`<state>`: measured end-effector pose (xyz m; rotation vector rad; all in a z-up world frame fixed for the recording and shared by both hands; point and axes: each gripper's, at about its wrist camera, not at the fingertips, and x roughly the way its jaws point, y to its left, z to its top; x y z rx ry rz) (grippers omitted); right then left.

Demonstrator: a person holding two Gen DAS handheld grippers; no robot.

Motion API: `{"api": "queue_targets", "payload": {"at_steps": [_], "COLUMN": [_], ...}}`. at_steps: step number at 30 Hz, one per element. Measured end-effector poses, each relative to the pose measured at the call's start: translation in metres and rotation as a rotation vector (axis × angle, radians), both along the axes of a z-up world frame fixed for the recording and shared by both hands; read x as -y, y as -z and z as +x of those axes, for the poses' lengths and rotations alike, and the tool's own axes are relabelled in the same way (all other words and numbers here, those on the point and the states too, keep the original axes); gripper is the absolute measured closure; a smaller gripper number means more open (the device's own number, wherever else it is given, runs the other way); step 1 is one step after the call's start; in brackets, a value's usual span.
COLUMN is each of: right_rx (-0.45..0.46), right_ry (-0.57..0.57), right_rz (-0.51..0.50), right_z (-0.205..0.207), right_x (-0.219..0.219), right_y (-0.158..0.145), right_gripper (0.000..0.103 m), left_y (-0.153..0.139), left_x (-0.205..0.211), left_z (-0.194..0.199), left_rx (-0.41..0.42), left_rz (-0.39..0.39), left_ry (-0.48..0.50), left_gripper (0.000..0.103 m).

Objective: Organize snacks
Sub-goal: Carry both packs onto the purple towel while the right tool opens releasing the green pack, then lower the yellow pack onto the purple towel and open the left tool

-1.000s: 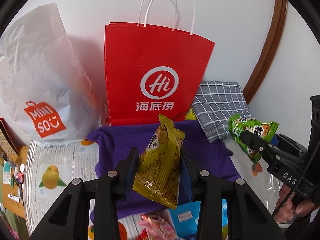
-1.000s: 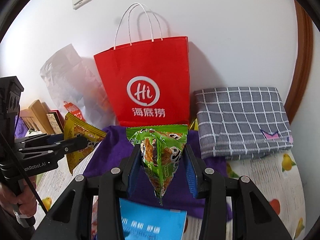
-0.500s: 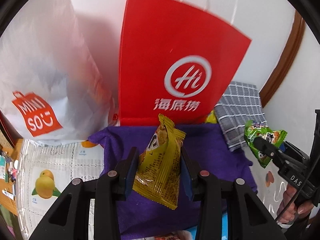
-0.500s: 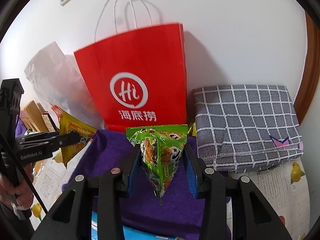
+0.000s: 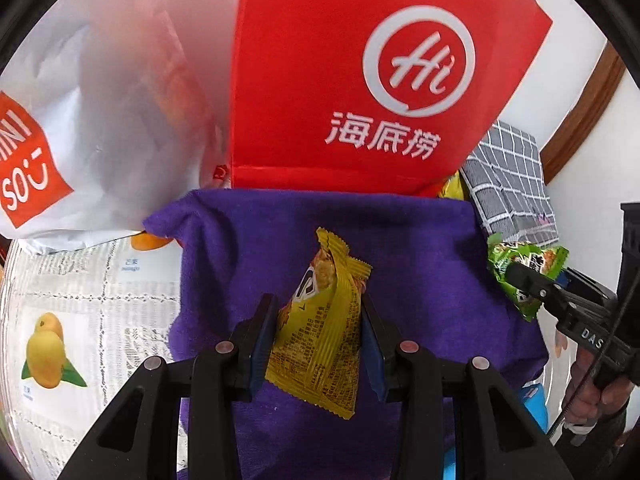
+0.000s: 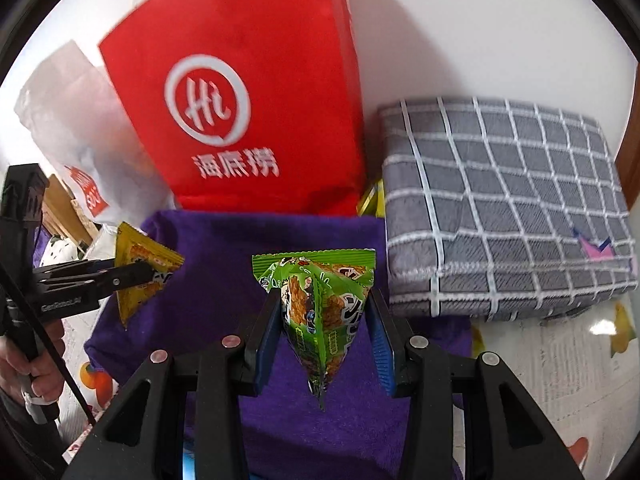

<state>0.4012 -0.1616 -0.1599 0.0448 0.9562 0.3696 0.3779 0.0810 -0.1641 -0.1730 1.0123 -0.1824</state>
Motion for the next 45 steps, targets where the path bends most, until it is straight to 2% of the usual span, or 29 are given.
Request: {"api": "queue_targets", "payload": {"at_steps": [18, 26, 28, 29, 31, 33, 34, 39, 45], "right_rx": [-0.062, -0.086, -0.09, -0.089, -0.079, -0.066, -0.061, -0.029, 0.015], "right_ry": [-0.015, -0.021, -0.023, -0.024, -0.025, -0.027, -0.027, -0.03, -0.023], "right_rz": [-0.056, -0.05, -0.045, -0.04, -0.03, -0.023, -0.021, -0.013, -0.038], "right_z": [0.005, 0.007, 0.007, 0.007, 0.005, 0.003, 0.002, -0.004, -0.013], "right_x": [-0.013, -0.016, -0.017, -0.017, -0.017, -0.017, -0.017, -0.018, -0.025], "right_y": [0.019, 0.025, 0.025, 0.025, 0.022, 0.017, 0.015, 0.003, -0.01], "right_gripper": [0.062, 0.061, 0.057, 0.051, 0.041, 0.033, 0.031, 0.026, 0.025], "left_y": [0.018, 0.021, 0.021, 0.02, 0.019, 0.016, 0.014, 0.002, -0.008], "left_x": [0.01, 0.01, 0.011, 0.012, 0.013, 0.016, 0.017, 0.026, 0.029], "left_z": [0.006, 0.007, 0.007, 0.007, 0.007, 0.006, 0.006, 0.0, -0.003], "left_rx": [-0.058, -0.072, -0.072, -0.072, -0.073, -0.063, -0.052, -0.002, 0.021], "left_rz": [-0.001, -0.01, -0.012, -0.013, -0.019, -0.017, -0.009, 0.031, 0.042], "left_ry": [-0.005, -0.004, -0.003, 0.0, 0.01, 0.016, 0.016, 0.03, 0.028], "left_gripper": [0.065, 0.065, 0.065, 0.065, 0.061, 0.039, 0.035, 0.027, 0.027]}}
